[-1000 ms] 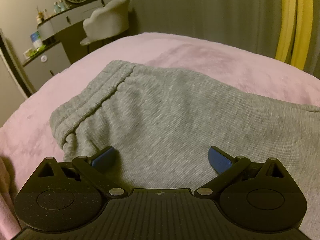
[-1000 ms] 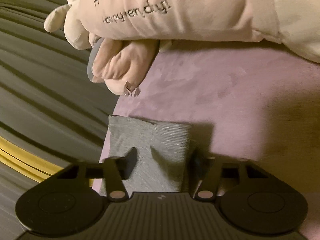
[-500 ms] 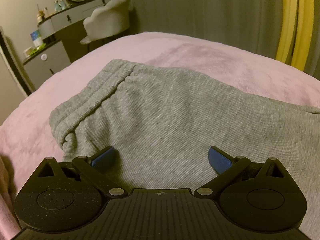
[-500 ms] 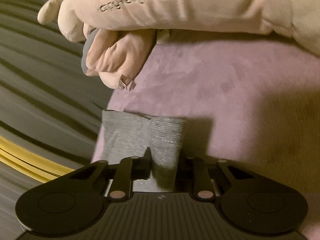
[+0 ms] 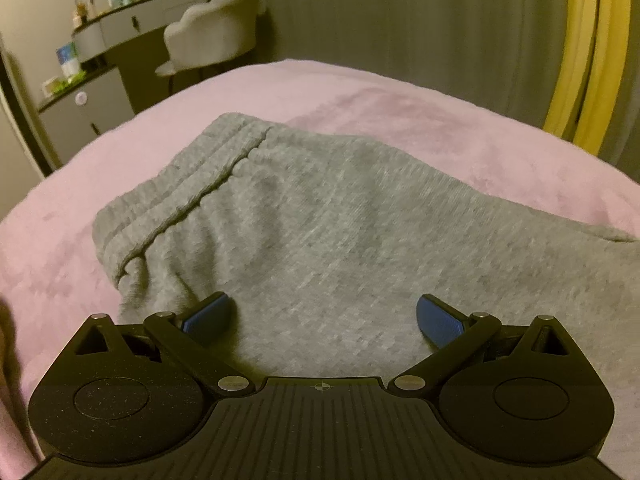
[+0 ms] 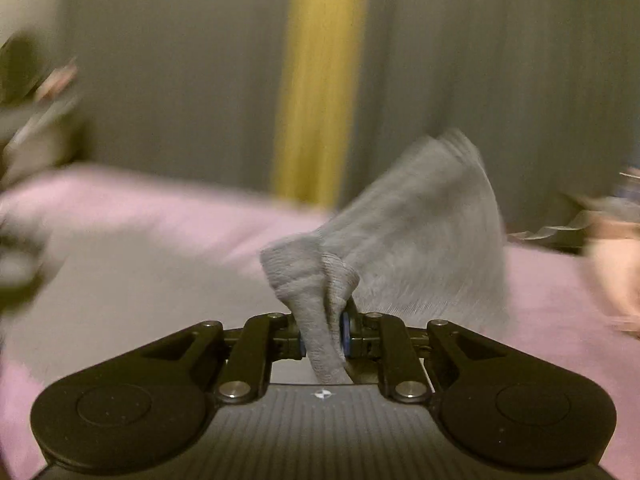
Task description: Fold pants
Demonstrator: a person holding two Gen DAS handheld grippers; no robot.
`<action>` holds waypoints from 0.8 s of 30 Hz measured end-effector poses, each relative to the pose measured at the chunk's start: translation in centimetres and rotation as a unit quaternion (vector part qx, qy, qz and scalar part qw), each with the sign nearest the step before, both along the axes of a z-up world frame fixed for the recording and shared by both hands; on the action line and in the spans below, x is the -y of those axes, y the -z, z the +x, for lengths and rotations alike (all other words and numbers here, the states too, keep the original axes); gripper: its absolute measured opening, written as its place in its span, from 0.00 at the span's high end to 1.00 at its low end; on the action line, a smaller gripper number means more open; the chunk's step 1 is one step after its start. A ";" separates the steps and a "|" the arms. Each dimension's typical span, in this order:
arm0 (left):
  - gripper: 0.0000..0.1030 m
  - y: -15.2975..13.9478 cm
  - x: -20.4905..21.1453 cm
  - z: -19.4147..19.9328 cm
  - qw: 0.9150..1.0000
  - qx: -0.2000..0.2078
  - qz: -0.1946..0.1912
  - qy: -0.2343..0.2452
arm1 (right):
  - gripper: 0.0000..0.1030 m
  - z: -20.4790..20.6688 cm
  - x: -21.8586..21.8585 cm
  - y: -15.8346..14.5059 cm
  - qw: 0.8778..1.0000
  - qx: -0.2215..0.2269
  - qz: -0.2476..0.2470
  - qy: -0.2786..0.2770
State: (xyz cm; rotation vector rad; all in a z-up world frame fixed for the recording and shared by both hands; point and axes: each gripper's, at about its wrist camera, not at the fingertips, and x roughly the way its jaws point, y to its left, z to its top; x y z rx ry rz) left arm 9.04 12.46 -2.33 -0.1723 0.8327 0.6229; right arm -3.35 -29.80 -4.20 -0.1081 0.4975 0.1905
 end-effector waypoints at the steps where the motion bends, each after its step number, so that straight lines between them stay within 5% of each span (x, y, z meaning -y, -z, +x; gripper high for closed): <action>1: 0.00 -0.1 -0.1 -0.1 1.000 0.001 -0.004 0.002 | 0.85 0.8 -1.9 1.5 0.999 -0.038 -0.021 -0.023; 3: 0.00 -0.1 -0.3 -0.3 1.000 0.005 -0.012 0.007 | 0.84 2.8 -5.3 3.9 0.988 -0.125 -0.074 -0.049; 15: 0.00 0.0 -1.3 -0.5 0.996 0.027 -0.077 0.028 | 0.84 0.4 -5.1 2.0 0.994 -0.110 -0.015 0.019; 17: 0.00 0.2 -1.4 -0.5 0.995 0.028 -0.088 0.031 | 0.77 0.6 -5.6 2.5 0.991 -0.132 -0.022 0.017; 19: 0.00 0.3 -1.2 -0.6 0.995 0.024 -0.088 0.037 | 0.50 1.1 -5.4 2.8 0.984 -0.175 -0.007 0.010; 22: 0.00 0.4 -1.0 -0.7 0.995 0.021 -0.089 0.050 | 0.22 0.2 -3.2 1.1 0.985 -0.142 0.093 0.008; 24: 0.00 0.5 -0.6 -0.6 0.994 0.022 -0.093 0.056 | 0.16 -0.1 -0.7 -0.2 0.980 -0.110 0.166 0.032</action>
